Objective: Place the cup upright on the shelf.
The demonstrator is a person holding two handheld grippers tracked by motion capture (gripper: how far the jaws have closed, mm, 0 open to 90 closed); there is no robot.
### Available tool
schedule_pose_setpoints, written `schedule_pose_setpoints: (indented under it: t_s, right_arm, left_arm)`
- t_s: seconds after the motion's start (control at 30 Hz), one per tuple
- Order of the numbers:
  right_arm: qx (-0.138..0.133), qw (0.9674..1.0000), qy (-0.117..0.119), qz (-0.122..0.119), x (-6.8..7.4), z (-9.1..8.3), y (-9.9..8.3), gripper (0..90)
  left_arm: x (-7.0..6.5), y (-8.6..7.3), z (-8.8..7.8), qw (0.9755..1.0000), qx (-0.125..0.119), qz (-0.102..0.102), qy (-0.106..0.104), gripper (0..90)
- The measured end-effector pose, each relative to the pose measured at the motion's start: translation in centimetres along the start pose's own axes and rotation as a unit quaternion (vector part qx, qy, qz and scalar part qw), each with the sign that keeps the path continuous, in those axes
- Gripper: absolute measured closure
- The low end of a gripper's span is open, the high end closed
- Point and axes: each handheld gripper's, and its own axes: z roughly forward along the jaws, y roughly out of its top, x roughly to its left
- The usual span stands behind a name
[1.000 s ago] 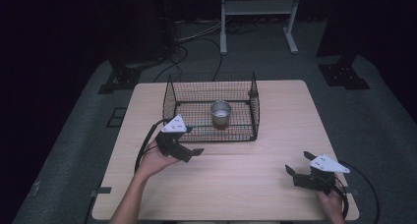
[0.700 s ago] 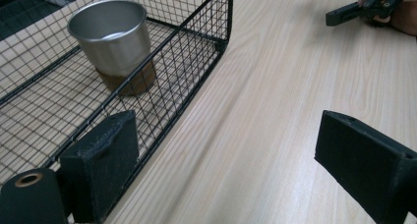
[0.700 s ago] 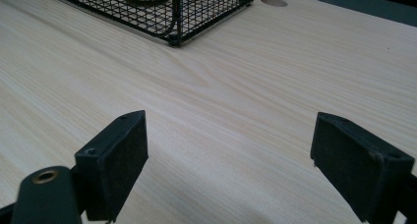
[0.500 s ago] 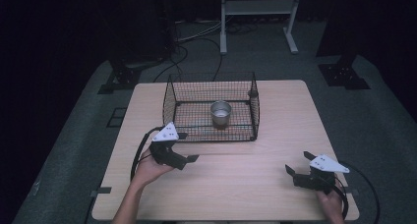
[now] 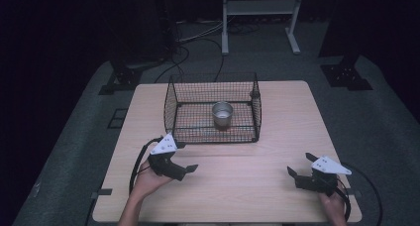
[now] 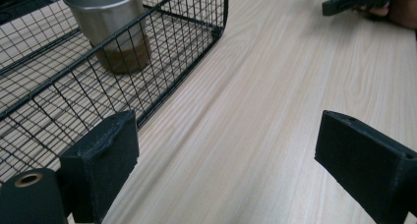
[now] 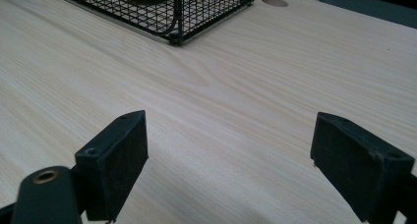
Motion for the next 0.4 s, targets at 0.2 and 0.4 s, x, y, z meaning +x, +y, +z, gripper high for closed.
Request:
schedule_pose_setpoints:
  t_s: [0.2, 0.4]
  right_arm:
    - [0.000, 1.0000, 0.000, 0.000, 0.0, 0.0, 0.0, 13.5]
    - [-0.001, 1.0000, 0.001, 0.000, 0.0, 0.0, 0.0, 13.5]
  left_arm:
    - [-0.5, -1.2, -0.5, 0.9998, -0.019, -0.010, 0.005, 7.9]
    - [-0.8, -2.4, -1.2, 0.9994, -0.020, -0.019, 0.018, 7.5]
